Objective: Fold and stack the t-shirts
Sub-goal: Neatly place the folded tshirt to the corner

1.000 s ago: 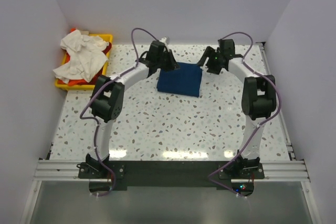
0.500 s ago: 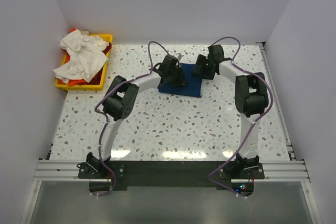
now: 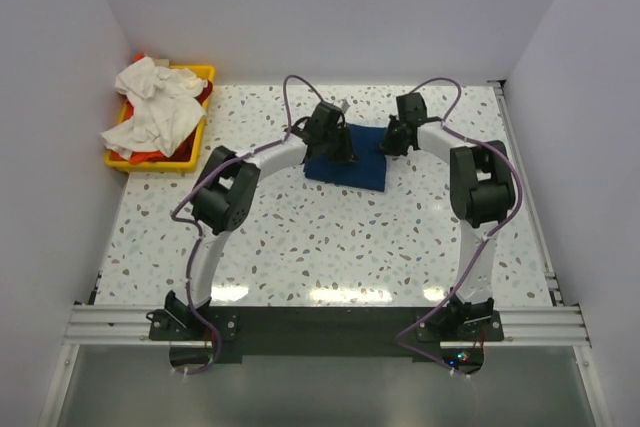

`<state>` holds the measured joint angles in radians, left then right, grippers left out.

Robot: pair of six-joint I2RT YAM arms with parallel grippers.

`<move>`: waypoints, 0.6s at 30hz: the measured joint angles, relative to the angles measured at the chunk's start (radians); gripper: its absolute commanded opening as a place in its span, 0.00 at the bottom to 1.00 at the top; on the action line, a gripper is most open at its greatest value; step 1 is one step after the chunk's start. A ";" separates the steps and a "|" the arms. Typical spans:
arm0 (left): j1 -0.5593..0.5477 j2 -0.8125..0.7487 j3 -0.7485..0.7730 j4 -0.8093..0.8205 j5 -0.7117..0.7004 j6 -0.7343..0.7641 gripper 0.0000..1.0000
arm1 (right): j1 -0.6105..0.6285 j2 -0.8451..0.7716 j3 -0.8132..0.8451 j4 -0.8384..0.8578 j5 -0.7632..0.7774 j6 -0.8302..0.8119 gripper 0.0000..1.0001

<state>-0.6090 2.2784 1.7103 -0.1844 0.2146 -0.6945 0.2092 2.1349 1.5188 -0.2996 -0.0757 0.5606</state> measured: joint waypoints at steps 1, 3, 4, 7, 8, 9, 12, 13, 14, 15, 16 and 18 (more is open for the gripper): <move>0.000 -0.020 0.000 -0.017 -0.007 0.000 0.16 | 0.002 -0.017 -0.022 0.000 0.015 0.011 0.00; 0.000 -0.070 -0.005 -0.047 -0.018 0.001 0.16 | 0.002 -0.056 -0.071 -0.010 0.048 0.035 0.00; 0.000 -0.104 -0.015 -0.052 -0.024 0.002 0.16 | 0.002 -0.080 -0.101 -0.014 0.069 0.054 0.00; 0.000 -0.237 -0.082 -0.068 -0.040 0.003 0.16 | -0.002 -0.154 -0.181 -0.055 0.129 0.106 0.00; 0.000 -0.285 -0.114 -0.065 -0.045 0.004 0.16 | -0.006 -0.178 -0.201 -0.075 0.148 0.125 0.00; 0.000 -0.327 -0.142 -0.066 -0.047 0.004 0.16 | -0.009 -0.195 -0.214 -0.095 0.164 0.139 0.00; 0.000 -0.459 -0.233 -0.067 -0.055 0.007 0.16 | -0.033 -0.262 -0.266 -0.159 0.227 0.195 0.00; 0.000 -0.498 -0.261 -0.072 -0.058 0.008 0.16 | -0.044 -0.287 -0.284 -0.182 0.251 0.213 0.00; 0.000 -0.533 -0.292 -0.069 -0.060 0.008 0.16 | -0.058 -0.312 -0.301 -0.208 0.275 0.232 0.00; 0.000 -0.566 -0.322 -0.071 -0.062 0.008 0.16 | -0.073 -0.336 -0.318 -0.236 0.298 0.249 0.00; 0.000 -0.592 -0.344 -0.076 -0.063 0.008 0.16 | -0.090 -0.360 -0.333 -0.264 0.320 0.267 0.00; 0.000 -0.644 -0.394 -0.083 -0.065 0.010 0.16 | -0.125 -0.398 -0.357 -0.319 0.356 0.296 0.00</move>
<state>-0.6094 1.6341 1.3167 -0.2672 0.1497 -0.6849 0.0841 1.7370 1.1618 -0.6189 0.2798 0.8570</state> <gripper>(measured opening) 0.160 0.040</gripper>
